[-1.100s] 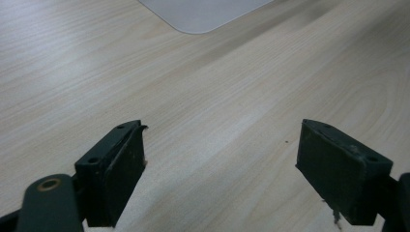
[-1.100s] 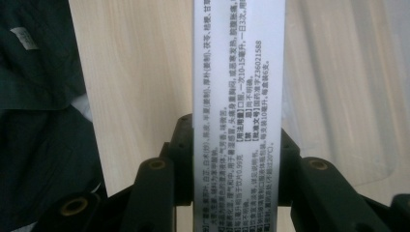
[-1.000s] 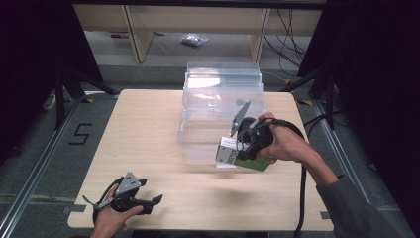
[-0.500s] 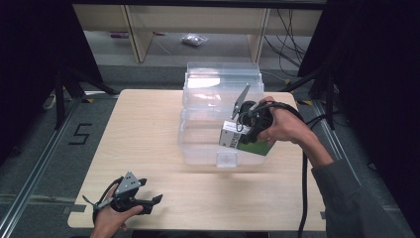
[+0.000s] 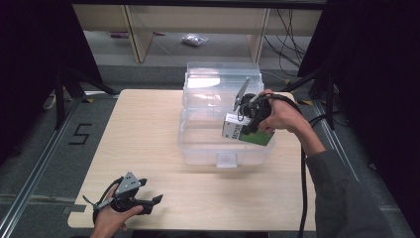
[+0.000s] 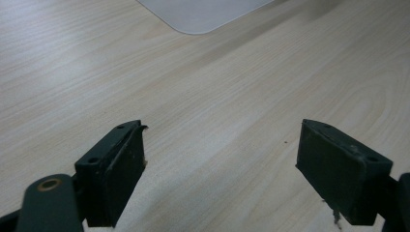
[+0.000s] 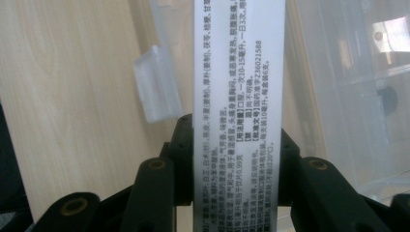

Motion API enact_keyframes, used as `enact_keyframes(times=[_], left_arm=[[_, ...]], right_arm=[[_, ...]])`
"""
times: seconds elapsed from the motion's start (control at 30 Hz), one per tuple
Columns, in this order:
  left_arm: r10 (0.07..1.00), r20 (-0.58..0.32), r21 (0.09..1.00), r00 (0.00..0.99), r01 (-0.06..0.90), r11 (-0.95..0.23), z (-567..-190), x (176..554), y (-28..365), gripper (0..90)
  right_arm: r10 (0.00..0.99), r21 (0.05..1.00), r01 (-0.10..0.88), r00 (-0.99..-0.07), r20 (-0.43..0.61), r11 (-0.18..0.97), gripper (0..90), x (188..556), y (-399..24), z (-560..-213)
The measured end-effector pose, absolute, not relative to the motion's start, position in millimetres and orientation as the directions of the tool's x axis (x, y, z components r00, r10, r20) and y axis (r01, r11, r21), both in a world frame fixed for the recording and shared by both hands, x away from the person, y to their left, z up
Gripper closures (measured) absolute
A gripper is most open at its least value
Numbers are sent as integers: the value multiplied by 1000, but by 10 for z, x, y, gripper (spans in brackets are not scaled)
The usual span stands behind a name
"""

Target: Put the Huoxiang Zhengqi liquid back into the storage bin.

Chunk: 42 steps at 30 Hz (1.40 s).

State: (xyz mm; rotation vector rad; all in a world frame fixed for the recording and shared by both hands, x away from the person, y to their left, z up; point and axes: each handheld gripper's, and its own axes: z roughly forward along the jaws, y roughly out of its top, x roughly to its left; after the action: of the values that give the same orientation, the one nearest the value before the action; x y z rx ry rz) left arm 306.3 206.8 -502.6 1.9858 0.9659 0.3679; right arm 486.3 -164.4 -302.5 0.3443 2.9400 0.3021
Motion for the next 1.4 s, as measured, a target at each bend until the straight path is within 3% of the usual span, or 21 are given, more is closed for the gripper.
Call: enact_keyframes(times=[0.5, 0.53, 1.4], left_arm=[[752, -103, 811, 651, 493, -316, -5022, 3071, 2087, 167], [744, -77, 797, 664, 489, -354, -5010, 3077, 2117, 167], [750, -104, 812, 653, 492, -315, -5023, 3064, 2085, 167]], right_arm=[[250, 189, 225, -961, -119, 956, 643, 5114, -1715, -3307], [253, 183, 228, -960, -124, 956, 643, 5133, -1716, -3329], [227, 139, 216, -971, -76, 967, 642, 5300, -1801, -3795]])
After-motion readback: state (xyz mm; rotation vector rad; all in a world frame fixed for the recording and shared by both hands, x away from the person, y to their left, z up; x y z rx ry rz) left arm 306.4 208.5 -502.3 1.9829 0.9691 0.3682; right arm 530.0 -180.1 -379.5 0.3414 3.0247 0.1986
